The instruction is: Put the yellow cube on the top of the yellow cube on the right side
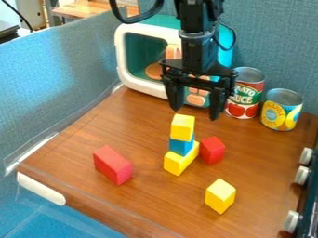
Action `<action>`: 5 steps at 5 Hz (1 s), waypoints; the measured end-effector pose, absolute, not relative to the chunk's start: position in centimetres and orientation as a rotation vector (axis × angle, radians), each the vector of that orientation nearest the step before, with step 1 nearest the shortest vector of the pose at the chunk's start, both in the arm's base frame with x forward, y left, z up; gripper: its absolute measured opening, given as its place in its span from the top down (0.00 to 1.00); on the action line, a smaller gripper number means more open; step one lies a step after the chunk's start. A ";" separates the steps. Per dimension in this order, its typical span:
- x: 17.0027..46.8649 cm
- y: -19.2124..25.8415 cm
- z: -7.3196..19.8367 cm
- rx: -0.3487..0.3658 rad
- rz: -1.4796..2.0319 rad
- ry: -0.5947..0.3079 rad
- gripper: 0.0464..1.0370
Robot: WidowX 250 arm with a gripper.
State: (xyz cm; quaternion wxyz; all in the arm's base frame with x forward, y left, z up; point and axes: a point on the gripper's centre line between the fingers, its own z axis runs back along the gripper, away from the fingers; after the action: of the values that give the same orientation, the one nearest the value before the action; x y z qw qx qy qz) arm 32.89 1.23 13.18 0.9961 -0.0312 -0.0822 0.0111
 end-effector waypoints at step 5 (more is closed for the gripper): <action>34.1 3.8 9.3 -0.033 0.164 -0.019 0.04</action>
State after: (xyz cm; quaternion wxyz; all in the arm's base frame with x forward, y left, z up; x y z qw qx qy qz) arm 34.15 3.83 9.33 0.9965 -0.0167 -0.0093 0.0818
